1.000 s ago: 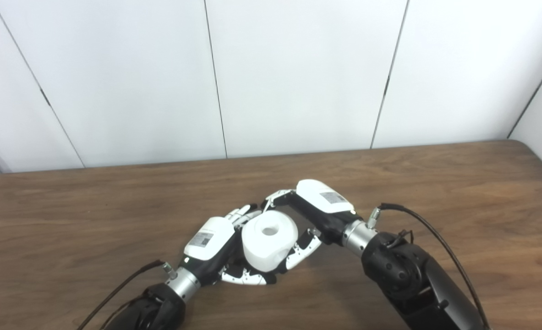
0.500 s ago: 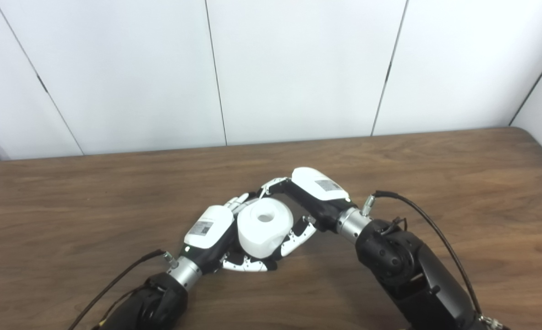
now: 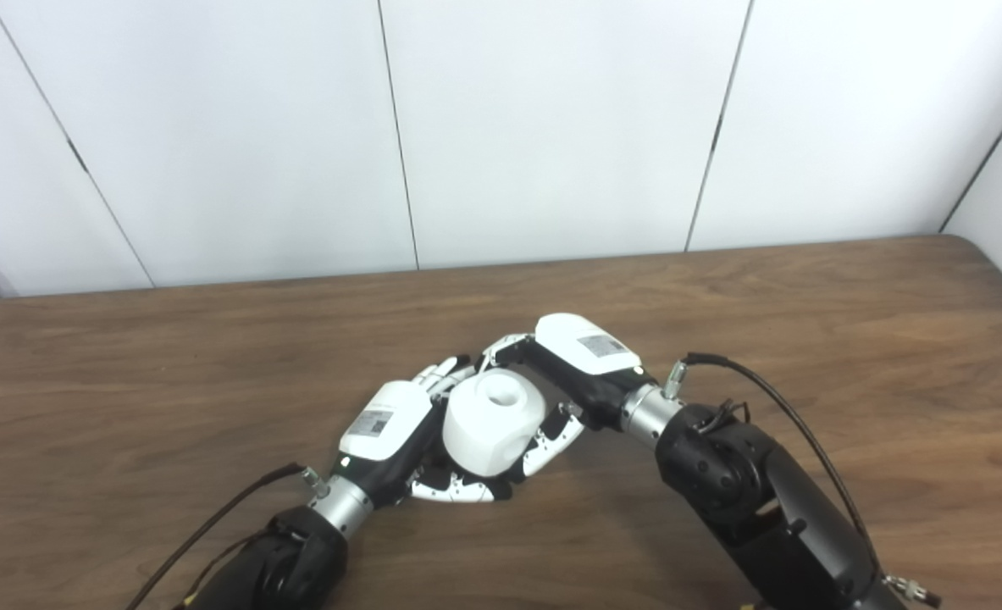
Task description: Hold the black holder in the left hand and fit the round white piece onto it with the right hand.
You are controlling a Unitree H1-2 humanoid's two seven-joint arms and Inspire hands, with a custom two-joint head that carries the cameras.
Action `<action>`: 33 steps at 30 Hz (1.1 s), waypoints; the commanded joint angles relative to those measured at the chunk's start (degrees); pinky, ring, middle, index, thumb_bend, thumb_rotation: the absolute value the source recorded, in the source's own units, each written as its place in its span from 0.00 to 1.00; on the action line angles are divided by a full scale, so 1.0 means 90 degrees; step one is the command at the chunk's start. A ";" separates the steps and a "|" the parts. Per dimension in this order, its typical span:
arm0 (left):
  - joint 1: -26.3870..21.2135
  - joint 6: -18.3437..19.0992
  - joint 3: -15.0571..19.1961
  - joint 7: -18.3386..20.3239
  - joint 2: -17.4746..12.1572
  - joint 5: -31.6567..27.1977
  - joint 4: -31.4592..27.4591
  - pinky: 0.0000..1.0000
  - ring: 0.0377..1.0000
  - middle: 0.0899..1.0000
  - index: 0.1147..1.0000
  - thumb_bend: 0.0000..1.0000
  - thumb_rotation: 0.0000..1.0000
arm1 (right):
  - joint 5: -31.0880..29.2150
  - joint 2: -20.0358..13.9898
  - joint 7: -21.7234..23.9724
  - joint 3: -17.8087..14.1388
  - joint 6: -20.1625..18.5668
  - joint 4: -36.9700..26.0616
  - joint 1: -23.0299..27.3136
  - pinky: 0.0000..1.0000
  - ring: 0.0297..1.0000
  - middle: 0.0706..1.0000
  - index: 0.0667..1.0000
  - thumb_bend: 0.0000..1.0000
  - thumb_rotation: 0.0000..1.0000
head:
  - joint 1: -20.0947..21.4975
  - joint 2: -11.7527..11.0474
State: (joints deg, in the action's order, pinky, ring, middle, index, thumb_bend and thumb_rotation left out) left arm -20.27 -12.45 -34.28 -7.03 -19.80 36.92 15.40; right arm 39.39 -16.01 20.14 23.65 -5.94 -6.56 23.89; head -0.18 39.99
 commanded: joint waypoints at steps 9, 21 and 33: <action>0.0755 0.0211 -0.0593 0.0920 0.0034 0.0410 0.0519 0.97 0.97 0.90 0.42 0.52 0.06 | 0.0333 -0.0242 -0.0038 0.0031 0.0267 0.0224 0.0283 0.74 0.75 0.74 0.44 0.52 0.14 | -0.0013 0.0005; 0.0740 0.0205 -0.0607 0.0932 0.0081 0.0389 0.0569 0.96 0.97 0.90 0.42 0.52 0.06 | 0.0182 -0.0282 0.0092 -0.0159 0.0154 -0.0165 0.0351 0.78 0.75 0.73 0.44 0.52 0.14 | -0.0009 0.0034; 0.0789 0.0302 -0.0636 0.1058 0.0057 0.0404 0.0425 0.96 0.97 0.90 0.42 0.52 0.06 | 0.0499 -0.0454 0.0429 -0.0102 0.0440 -0.0518 0.0816 0.76 0.74 0.72 0.45 0.52 0.14 | -0.0059 0.0110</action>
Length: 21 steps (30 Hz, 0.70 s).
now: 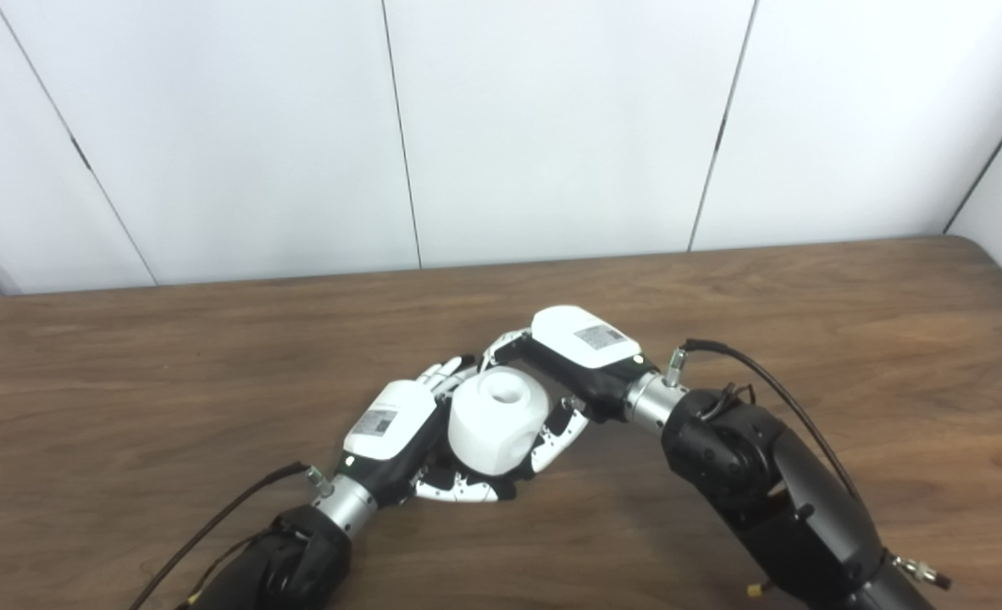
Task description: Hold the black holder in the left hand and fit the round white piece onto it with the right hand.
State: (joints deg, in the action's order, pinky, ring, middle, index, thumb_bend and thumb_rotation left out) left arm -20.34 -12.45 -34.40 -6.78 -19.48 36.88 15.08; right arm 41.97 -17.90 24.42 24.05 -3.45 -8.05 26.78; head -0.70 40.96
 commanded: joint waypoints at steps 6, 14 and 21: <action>0.0808 0.0342 -0.0623 0.1124 -0.0012 0.0374 0.0399 0.97 0.98 0.91 0.42 0.52 0.06 | 0.0280 -0.0270 0.0249 -0.0144 0.0128 -0.0423 0.0640 0.75 0.74 0.72 0.45 0.52 0.14 | 0.0003 0.0026; 0.0800 0.0335 -0.0650 0.1087 0.0015 0.0401 0.0430 0.96 0.98 0.91 0.42 0.52 0.06 | 0.0278 -0.0297 0.0425 -0.0192 0.0196 -0.0455 0.0691 0.77 0.73 0.71 0.45 0.52 0.14 | 0.0002 0.0071; 0.0822 0.0341 -0.0657 0.1099 0.0018 0.0388 0.0419 0.97 0.98 0.91 0.42 0.52 0.06 | 0.0236 -0.0362 0.0453 -0.0178 0.0327 -0.0411 0.0660 0.80 0.72 0.70 0.45 0.52 0.14 | 0.0000 0.0093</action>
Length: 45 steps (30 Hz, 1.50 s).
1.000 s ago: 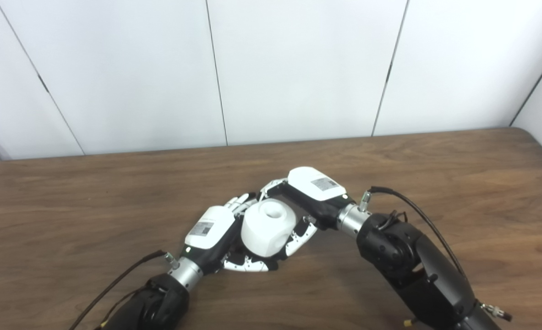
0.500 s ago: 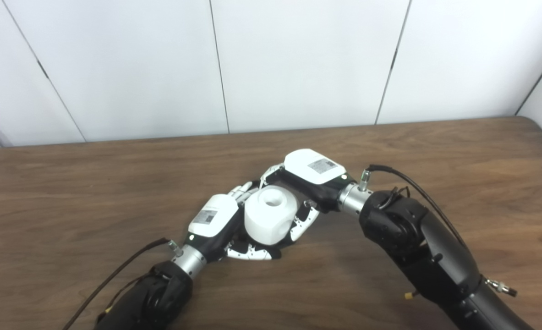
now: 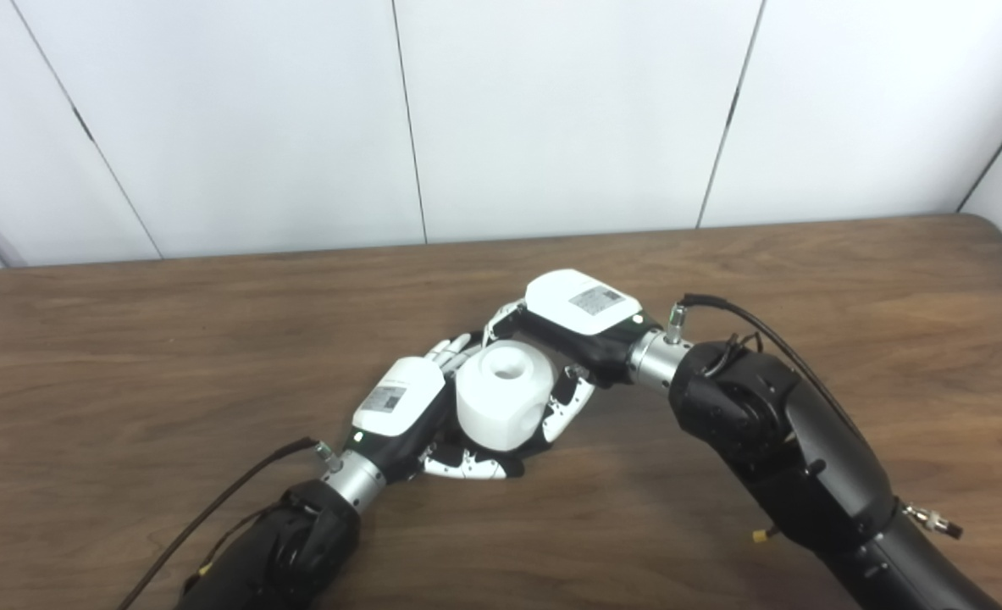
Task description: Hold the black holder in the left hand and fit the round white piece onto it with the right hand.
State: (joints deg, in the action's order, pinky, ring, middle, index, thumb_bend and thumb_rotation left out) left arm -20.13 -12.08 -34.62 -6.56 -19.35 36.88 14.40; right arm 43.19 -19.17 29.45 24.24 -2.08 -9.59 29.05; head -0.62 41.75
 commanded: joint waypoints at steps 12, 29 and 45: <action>0.0803 0.0311 -0.0640 0.1107 0.0019 0.0375 0.0488 0.96 0.97 0.92 0.42 0.52 0.06 | 0.0077 -0.0247 -0.0155 -0.0207 0.0333 -0.0119 0.0419 0.81 0.71 0.70 0.45 0.52 0.14 | -0.0022 0.0025; 0.0822 0.0313 -0.0645 0.1116 0.0024 0.0375 0.0469 0.95 0.97 0.91 0.42 0.52 0.06 | 0.0646 -0.0307 -0.1424 -0.0299 0.1815 0.0121 0.0497 0.84 0.76 0.72 0.44 0.52 0.14 | -0.0066 0.0090; 0.0856 0.0264 -0.0633 0.1091 -0.0009 0.0364 0.0449 0.95 0.97 0.91 0.42 0.52 0.06 | 0.0713 -0.0270 -0.1411 -0.0342 0.1934 0.0196 0.0451 0.82 0.75 0.71 0.44 0.53 0.14 | -0.0056 0.0136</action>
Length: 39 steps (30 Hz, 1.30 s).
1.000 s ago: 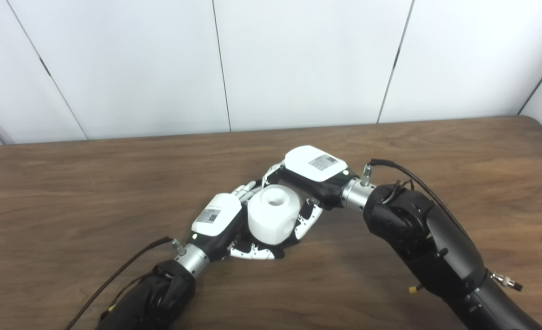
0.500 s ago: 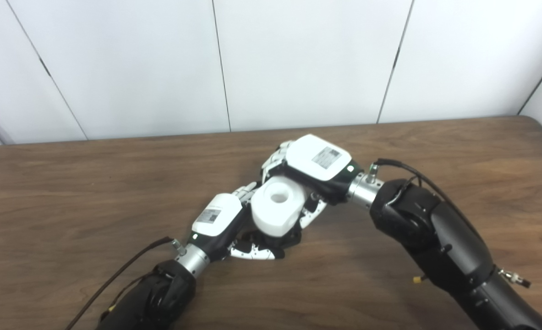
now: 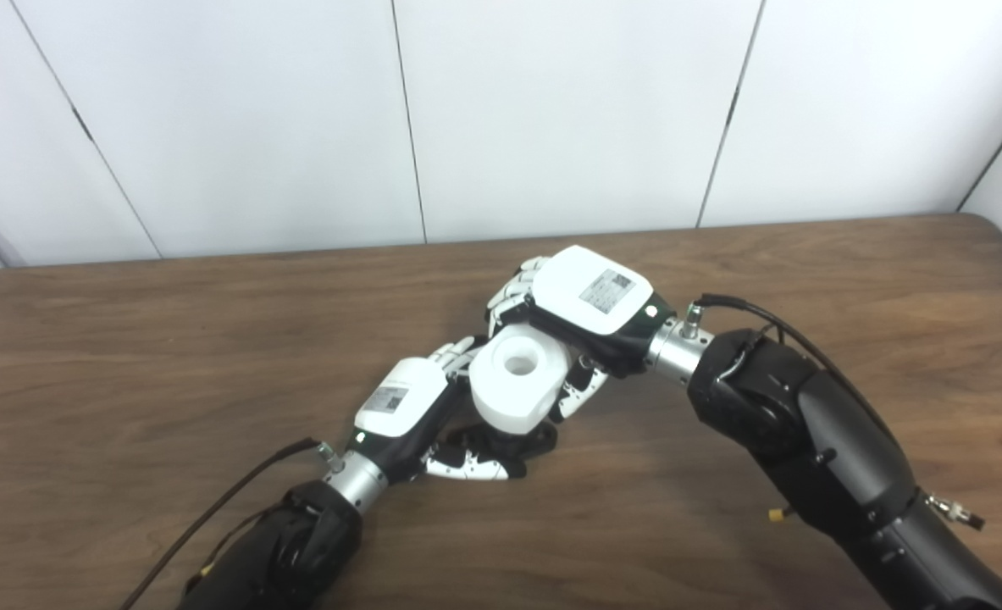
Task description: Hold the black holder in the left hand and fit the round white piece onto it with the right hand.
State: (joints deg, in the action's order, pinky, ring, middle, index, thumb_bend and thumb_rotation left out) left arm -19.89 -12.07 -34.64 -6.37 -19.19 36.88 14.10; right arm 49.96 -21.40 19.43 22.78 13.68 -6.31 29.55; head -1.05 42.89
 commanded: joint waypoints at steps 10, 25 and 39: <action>0.0815 0.0372 -0.0649 0.1110 0.0007 0.0378 0.0417 0.95 0.96 0.91 0.42 0.52 0.06 | -0.0092 0.0036 -0.0283 -0.0097 0.0297 -0.0117 0.0308 0.78 0.73 0.70 0.44 0.52 0.14 | -0.0030 0.0048; 0.0798 0.0376 -0.0647 0.1062 0.0043 0.0380 0.0448 0.95 0.97 0.91 0.42 0.52 0.06 | -0.0058 0.0181 -0.0237 0.0092 0.0441 0.0085 0.0192 0.77 0.73 0.69 0.44 0.52 0.14 | -0.0085 0.0057; 0.0789 0.0409 -0.0641 0.1078 0.0062 0.0345 0.0440 0.95 0.97 0.91 0.42 0.52 0.06 | 0.0094 0.0088 -0.0195 0.0219 0.0432 0.0264 0.0137 0.80 0.73 0.70 0.44 0.52 0.14 | -0.0104 0.0048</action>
State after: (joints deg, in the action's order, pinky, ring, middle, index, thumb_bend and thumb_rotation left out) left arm -19.56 -10.75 -34.66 -6.36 -19.01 36.76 13.51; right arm 49.85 -19.88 17.81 23.98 15.87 -4.52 29.43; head -1.85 43.42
